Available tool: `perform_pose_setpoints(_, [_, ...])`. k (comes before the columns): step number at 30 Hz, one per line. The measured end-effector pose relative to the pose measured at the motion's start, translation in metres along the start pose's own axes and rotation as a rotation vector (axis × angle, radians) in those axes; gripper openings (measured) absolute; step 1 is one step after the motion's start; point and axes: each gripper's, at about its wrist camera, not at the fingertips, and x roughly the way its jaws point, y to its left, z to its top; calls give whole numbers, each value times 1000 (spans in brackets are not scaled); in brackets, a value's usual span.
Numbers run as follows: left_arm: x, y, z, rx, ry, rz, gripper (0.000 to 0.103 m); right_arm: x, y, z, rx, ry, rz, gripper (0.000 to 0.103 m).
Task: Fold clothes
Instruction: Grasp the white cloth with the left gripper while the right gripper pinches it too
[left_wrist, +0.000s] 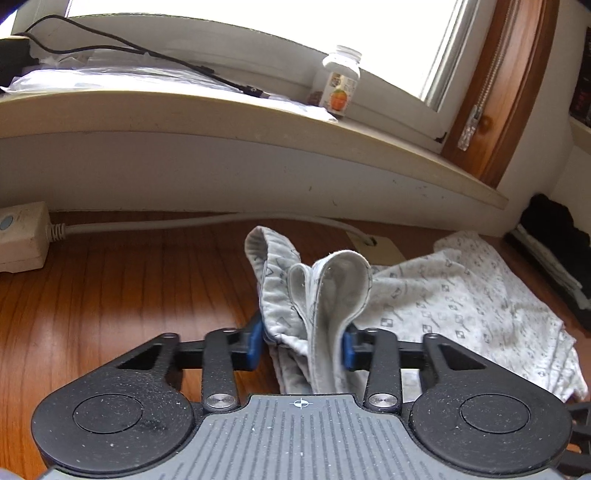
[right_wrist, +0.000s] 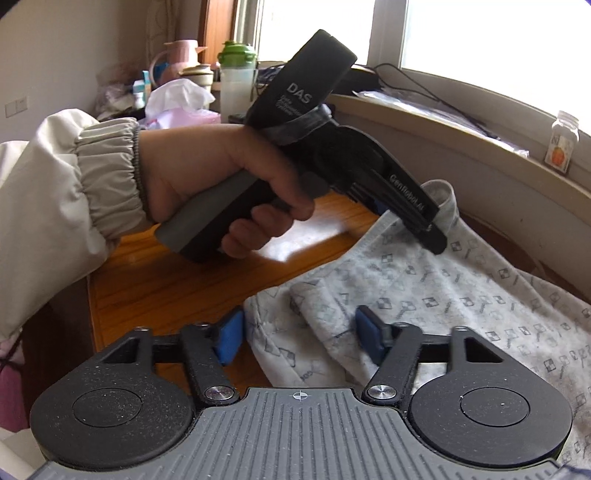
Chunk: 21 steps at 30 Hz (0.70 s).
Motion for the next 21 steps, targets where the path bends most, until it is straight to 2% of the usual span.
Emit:
perform_pose_setpoints(1, [0,1,-1,-11,-1,-3,31,0,-1,0,-4,1,-11,36])
perform_pose_setpoints(3, [-2,2,-2,-36,-8,-6,28,0,-2,1,-11,-2,-25,31])
perform_pose_setpoints(6, [-6,2,-3,-70,-23,-12,23,-3,-3,-2,-13,-26,-36,29])
perform_pose_setpoints(11, [-22,-12,14,-64,-77,-41,22,-47,-28,-1,28,-110,-91,28])
perform_pose_setpoints(15, [-29,-44,44,-18,-119,-78,22,-83,-48,1,61,-178,-136,28])
perform_pose_setpoints(20, [-18,-105,81,60,-148,-135,22,-128,-74,2,103,-264,-193,27])
perform_pose_setpoints(21, [-13,-119,88,76,-149,-148,22,-133,-83,-6,124,-259,-212,27])
